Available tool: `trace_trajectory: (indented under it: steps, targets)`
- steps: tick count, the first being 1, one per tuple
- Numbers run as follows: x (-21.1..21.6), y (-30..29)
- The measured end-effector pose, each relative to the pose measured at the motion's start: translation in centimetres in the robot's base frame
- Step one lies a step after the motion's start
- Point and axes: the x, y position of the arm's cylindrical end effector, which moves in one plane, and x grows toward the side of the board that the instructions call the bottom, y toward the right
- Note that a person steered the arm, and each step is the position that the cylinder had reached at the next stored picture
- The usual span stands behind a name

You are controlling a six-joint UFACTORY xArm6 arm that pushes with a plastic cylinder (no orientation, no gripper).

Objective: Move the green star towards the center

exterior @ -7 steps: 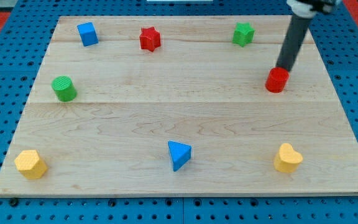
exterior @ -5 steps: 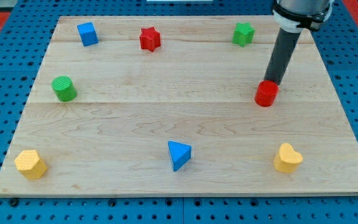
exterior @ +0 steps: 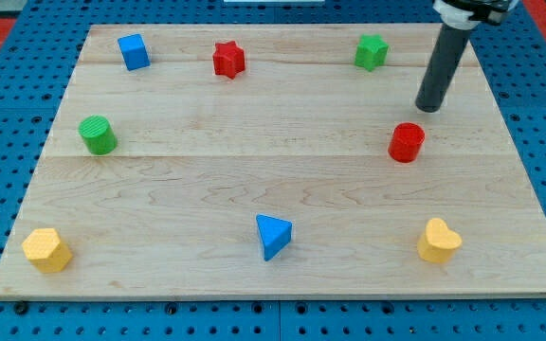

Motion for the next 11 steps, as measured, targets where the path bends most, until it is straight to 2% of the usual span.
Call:
trace_trajectory:
  steps: [3, 4, 5, 6, 9, 10, 11]
  targets:
    - [1.5, -2.9]
    - [-0.5, -2.0]
    - [-5.8, 3.2]
    - [-11.1, 4.8]
    - [-17.2, 2.2]
    - [-17.1, -3.9]
    - [-12.0, -4.0]
